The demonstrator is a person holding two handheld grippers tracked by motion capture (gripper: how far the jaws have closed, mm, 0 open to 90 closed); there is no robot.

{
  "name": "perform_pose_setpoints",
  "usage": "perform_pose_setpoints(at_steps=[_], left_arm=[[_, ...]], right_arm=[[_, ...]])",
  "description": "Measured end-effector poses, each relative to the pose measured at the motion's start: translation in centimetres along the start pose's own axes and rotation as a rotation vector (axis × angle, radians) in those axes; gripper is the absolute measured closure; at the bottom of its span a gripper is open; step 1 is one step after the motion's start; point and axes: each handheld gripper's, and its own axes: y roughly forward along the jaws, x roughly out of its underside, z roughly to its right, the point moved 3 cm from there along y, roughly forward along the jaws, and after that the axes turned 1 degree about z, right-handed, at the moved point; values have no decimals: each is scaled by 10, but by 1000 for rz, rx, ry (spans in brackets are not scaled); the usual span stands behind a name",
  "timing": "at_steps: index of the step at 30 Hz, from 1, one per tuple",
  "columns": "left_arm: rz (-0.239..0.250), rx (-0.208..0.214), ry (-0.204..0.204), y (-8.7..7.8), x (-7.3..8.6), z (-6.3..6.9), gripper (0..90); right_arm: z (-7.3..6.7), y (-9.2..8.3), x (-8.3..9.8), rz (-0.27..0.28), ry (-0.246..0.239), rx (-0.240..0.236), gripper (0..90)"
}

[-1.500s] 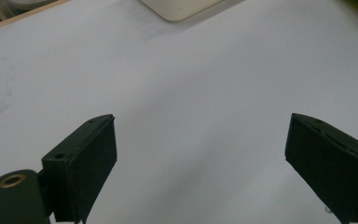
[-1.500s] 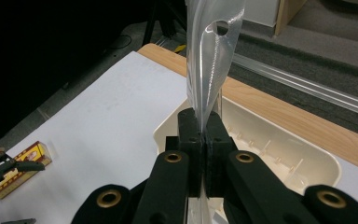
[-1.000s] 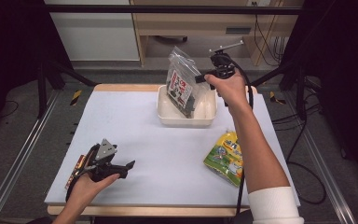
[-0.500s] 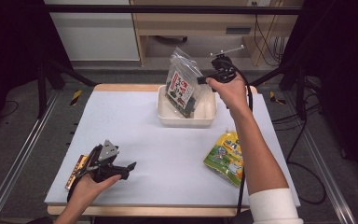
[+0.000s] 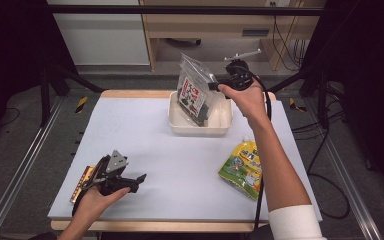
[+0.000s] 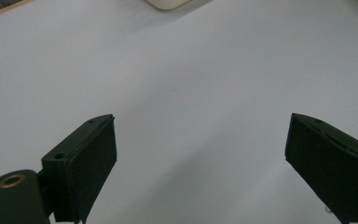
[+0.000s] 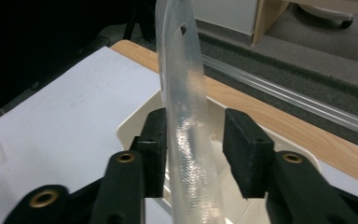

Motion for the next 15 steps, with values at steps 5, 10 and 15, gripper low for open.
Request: perform_pose_setpoints(at_steps=[5, 10, 15], left_arm=[[2, 0, -3, 0, 0, 0, 86], [0, 0, 1, 0, 0, 1, 86], [-1, -2, 1, 1, 0, 1, 86]], right_arm=[[-5, -1, 1, -1, -18, 0, 467], [-14, -4, 3, 31, -41, 1, 383], [-20, -8, 5, 55, -62, 16, 271]])
